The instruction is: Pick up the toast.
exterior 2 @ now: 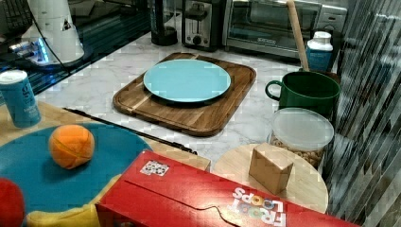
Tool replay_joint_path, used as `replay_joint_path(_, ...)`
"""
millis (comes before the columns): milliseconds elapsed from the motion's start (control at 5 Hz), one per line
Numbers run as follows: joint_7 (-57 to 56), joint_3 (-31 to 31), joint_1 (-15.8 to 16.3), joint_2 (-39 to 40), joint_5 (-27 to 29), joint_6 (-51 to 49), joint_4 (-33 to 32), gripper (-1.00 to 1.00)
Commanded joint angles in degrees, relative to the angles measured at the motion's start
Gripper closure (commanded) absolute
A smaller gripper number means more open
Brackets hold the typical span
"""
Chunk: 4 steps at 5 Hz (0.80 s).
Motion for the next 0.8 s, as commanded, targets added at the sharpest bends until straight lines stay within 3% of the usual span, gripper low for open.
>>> replay_joint_path(200,1.47,-3.09,-1.56,-0.72,-7.37,-1.80,-2.28,1.00)
replay_joint_path(800,-0.22,-1.79,-2.84,-0.77,-6.40,-2.16,-2.11,1.00)
